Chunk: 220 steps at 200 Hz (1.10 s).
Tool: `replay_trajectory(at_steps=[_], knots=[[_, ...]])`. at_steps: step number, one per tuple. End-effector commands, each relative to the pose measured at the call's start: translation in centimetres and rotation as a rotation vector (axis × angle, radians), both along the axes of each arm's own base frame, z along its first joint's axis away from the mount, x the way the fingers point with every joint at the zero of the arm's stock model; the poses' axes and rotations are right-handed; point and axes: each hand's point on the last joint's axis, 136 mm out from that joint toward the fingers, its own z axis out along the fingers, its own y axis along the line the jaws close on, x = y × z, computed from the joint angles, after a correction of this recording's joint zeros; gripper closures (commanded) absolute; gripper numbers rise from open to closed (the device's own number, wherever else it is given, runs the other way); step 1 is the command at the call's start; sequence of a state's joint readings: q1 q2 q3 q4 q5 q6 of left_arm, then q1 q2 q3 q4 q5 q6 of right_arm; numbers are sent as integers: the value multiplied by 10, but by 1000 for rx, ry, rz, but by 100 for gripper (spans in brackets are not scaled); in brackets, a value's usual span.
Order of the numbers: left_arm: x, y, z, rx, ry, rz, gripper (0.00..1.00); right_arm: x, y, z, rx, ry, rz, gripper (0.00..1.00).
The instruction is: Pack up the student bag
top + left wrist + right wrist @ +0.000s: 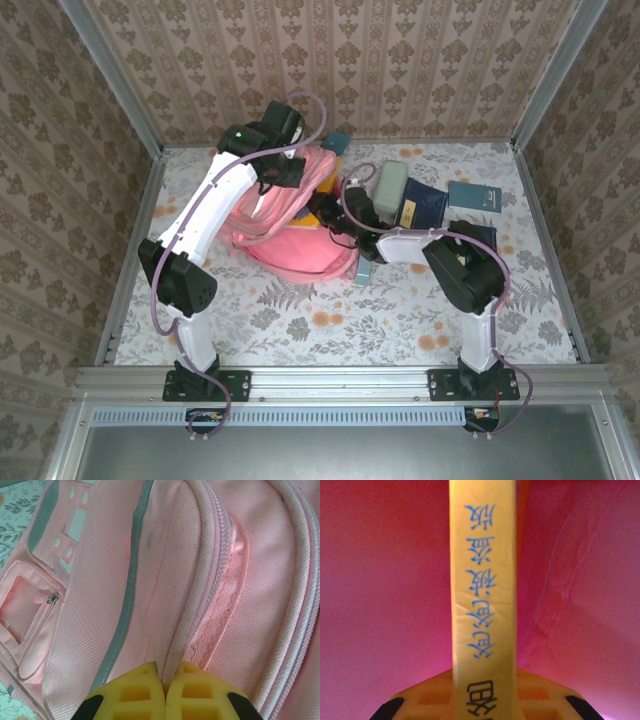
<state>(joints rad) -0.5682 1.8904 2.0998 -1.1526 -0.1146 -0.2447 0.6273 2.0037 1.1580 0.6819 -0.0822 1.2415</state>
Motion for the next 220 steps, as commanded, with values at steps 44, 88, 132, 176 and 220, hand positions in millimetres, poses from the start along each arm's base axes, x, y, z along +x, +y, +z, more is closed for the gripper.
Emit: replay_trajectory(at_steps=[44,88,132,176,220], knots=[[-1,-14,34,-140,-60,-3,100,53,40,35,207,-146,-306,100],[-2,-8,31,-136,-54,4,100,78,73,-2,154,-39,-305,95],[0,7,22,-150,-41,44,100,64,76,-2,38,-48,-215,42],[1,22,10,-133,-29,78,100,37,54,7,-56,-52,-130,36],[0,36,0,-136,-17,106,100,-11,33,20,-268,-59,71,30]])
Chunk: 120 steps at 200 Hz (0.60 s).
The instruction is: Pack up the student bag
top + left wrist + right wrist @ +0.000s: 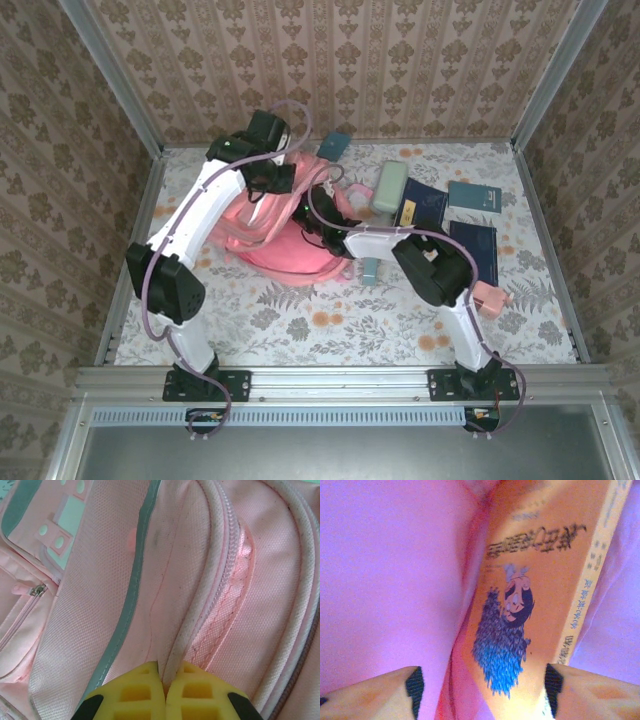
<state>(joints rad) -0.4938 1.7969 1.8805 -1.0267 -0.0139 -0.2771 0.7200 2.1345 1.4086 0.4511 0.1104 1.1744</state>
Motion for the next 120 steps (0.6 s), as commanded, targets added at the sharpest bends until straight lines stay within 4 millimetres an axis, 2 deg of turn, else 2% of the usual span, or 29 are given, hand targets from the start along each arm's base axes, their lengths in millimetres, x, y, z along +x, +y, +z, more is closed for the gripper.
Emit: replay_trajectory(at_steps=[1,23,52,55,69,99,120], knots=[[2,16,23,-42,-66,60,100,-28,-9,36,-112,-54,152,30],[-1,18,19,-33,-62,56,100,-54,-32,38,-228,-58,203,30],[-4,19,10,-35,-54,57,100,-82,-73,38,-392,-21,238,30],[0,29,9,-35,-52,82,100,-85,-77,38,-409,-16,242,29],[1,31,6,-40,-47,88,100,-96,-99,36,-468,11,238,28],[1,30,4,-52,-44,84,100,-106,-161,39,-550,26,139,24],[0,26,2,-70,-38,77,100,-108,-203,38,-615,44,82,15]])
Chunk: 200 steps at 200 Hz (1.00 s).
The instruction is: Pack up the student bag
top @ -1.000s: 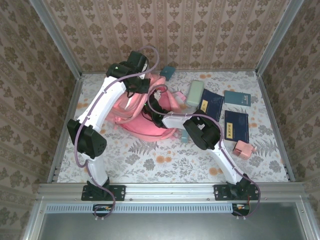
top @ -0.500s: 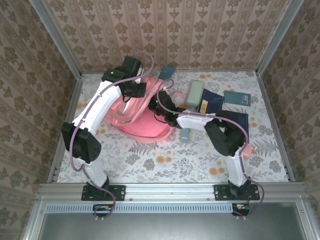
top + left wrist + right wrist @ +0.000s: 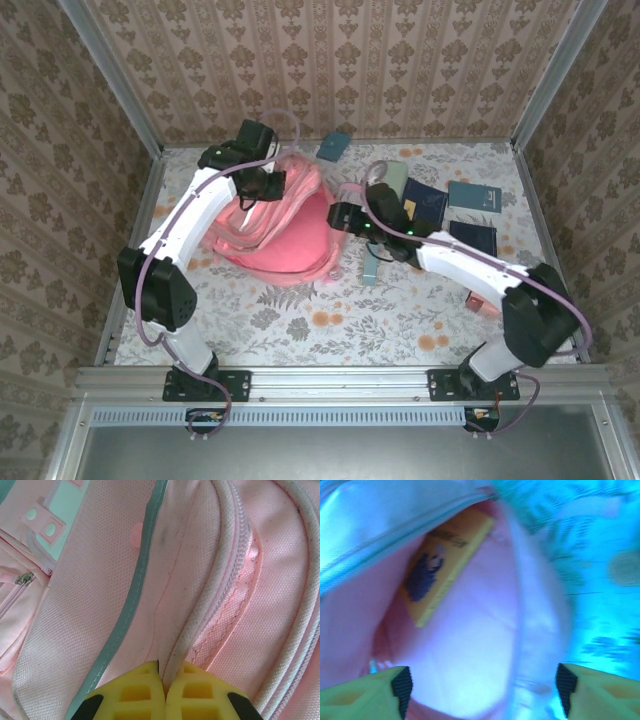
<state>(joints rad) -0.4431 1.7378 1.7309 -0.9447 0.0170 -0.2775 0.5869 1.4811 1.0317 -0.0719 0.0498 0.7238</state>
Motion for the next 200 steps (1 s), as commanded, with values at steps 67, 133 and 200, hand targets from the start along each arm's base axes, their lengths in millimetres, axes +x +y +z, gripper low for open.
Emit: replay_trajectory(at_steps=[67,133,200], knots=[[-2,3,9,-56,-31,18,100,9,-129,-32,-207,103,-203,0],[-18,19,-32,85,69,0,100,51,-158,-83,-273,280,-235,3],[-30,-18,-24,-11,71,-54,66,63,-158,-121,-268,384,-195,24]])
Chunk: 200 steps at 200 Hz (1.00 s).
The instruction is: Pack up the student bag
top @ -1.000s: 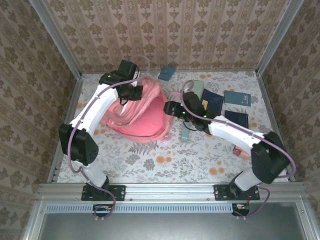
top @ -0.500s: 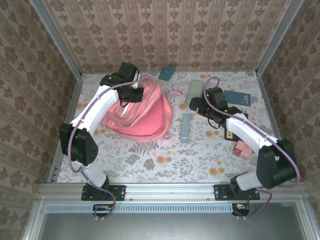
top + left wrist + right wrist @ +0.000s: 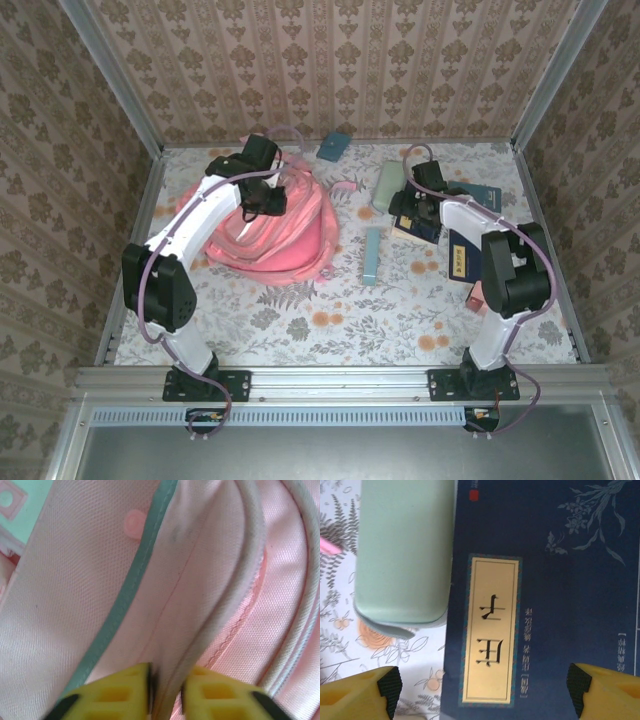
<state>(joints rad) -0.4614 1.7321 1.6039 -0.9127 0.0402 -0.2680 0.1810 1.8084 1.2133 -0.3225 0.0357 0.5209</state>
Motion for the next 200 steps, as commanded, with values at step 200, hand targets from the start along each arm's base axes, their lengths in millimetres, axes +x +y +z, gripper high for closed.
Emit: replay_trajectory(at_steps=[200], knots=[[-12,-231,-8,-388,64,-210,58,-102,-2,12,99,103,-11,34]])
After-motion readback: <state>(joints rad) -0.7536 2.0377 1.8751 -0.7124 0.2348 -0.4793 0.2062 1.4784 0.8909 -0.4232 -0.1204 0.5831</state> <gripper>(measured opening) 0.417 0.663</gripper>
